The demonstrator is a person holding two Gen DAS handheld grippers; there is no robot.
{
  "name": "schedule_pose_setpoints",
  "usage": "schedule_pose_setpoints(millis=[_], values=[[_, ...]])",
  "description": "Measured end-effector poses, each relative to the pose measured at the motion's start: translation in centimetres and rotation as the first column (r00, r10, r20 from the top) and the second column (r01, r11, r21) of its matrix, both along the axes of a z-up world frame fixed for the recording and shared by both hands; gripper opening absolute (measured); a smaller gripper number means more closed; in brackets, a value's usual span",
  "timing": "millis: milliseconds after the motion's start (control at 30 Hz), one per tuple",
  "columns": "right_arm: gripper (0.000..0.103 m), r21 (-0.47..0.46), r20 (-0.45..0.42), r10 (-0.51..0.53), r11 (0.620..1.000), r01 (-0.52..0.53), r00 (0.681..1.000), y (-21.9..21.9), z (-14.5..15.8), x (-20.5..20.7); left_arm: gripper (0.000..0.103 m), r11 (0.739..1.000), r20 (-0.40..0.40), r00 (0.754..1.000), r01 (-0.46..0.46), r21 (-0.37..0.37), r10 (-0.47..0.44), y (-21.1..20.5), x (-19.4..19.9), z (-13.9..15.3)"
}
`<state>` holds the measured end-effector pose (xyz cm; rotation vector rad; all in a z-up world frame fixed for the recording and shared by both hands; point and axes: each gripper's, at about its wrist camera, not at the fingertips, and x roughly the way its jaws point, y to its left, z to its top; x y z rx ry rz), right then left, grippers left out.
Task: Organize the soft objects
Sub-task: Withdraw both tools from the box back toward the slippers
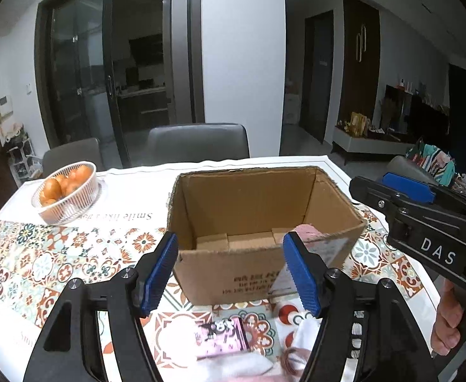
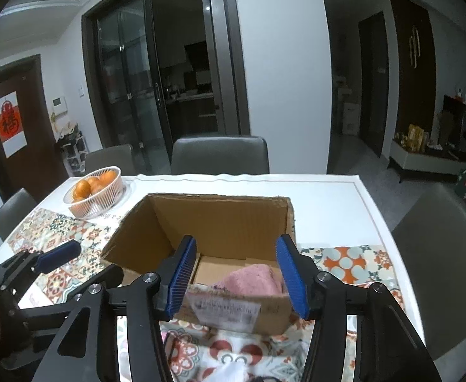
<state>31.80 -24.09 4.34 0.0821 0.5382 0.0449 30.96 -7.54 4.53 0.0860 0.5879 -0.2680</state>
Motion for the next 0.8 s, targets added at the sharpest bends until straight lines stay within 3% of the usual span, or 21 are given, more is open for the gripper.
schedule_pose_setpoints(millis=[167, 433, 800], values=[[0.06, -0.016, 0.04, -0.011, 1.0, 0.011, 0.999, 0.1, 0.8, -3.2, 0.068, 1.0, 0.016, 1.0, -0.013, -0.019, 0.013, 0.5, -2.9, 0.5], [0.06, -0.025, 0.069, -0.021, 0.999, 0.023, 0.997, 0.1, 0.9, -7.0, 0.069, 0.999, 0.026, 0.999, -0.038, -0.022, 0.038, 0.7, -6.7, 0.2], [0.065, -0.05, 0.072, -0.037, 0.998, 0.04, 0.997, -0.1, -1.1, -11.5, 0.069, 0.999, 0.042, 0.999, -0.03, 0.017, 0.029, 0.2, -11.6, -2.4]])
